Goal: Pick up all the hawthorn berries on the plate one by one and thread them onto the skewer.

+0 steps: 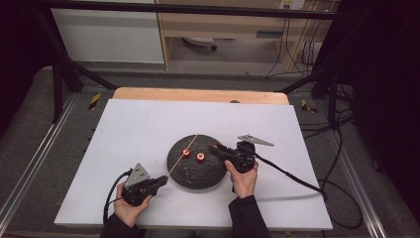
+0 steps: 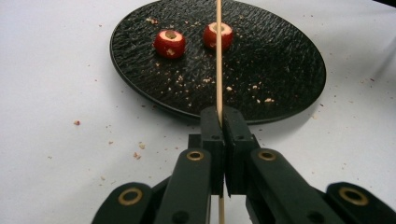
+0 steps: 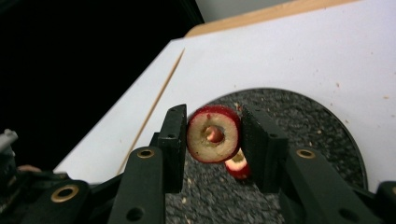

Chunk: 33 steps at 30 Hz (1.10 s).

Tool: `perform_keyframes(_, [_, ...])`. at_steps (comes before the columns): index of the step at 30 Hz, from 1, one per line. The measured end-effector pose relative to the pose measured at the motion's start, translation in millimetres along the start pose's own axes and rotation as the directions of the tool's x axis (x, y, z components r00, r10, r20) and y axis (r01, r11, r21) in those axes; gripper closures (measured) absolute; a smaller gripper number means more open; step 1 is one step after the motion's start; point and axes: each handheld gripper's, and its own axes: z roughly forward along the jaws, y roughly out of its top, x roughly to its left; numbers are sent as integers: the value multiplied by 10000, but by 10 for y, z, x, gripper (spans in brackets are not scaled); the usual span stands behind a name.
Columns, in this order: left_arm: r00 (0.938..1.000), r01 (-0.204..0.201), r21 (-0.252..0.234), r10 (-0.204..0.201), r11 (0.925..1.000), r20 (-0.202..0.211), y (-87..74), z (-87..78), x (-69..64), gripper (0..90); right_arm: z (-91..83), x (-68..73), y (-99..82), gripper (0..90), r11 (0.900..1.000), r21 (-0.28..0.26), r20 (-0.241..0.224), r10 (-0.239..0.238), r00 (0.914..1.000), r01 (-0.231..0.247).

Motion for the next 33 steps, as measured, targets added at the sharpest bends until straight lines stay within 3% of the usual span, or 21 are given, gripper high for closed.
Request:
perform_keyframes(6, [10000, 17, -131, -17, 9999, -60, 0, 16, -36, 878, 27, 3, 0, 628, 9971, -685, -255, 308, 9992, -325])
perform_keyframes(8, [10000, 12, -154, -13, 9999, -53, 3, 21, -47, 878, 30, 7, 22, 628, 9921, -1161, -391, 428, 9983, -470])
perform_keyframes(10, [10000, 28, -167, -29, 9999, -27, 2, 30, -57, 878, 28, 10, 32, 629, 9899, -1306, -443, 503, 9978, -557])
perform_keyframes(11, [10000, 21, -172, -21, 9999, -12, 2, 33, -62, 878, 30, 8, 51, 628, 9844, -1629, -559, 581, 9967, -666])
perform_keyframes(15, [10000, 61, -261, -60, 9996, 37, 4, 52, -91, 878, 34, 7, 78, 629, 9750, -2040, -718, 747, 9946, -879])
perform_keyframes(18, [10000, 38, -324, -37, 9995, 51, 8, 67, -124, 878, 51, 3, 107, 629, 9613, -2463, -907, 1036, 9905, -1231])
perform_keyframes(23, [9999, 22, -398, -18, 9992, 103, 7, 83, -162, 879, 63, -5, 127, 629, 9480, -2811, -982, 1262, 9871, -1492])
perform_keyframes(24, [9999, 22, -402, -18, 9992, 121, 7, 86, -169, 878, 72, -9, 141, 629, 9405, -2985, -1042, 1368, 9851, -1622])
perform_keyframes(27, [9998, 15, -425, -7, 9991, 177, 6, 96, -187, 878, 87, -23, 149, 629, 9370, -3074, -1077, 1390, 9844, -1659])
perform_keyframes(33, [9996, -10, -459, 22, 9989, 277, 8, 111, -212, 878, 146, -40, 136, 629, 9176, -3392, -1342, 1707, 9761, -2071])
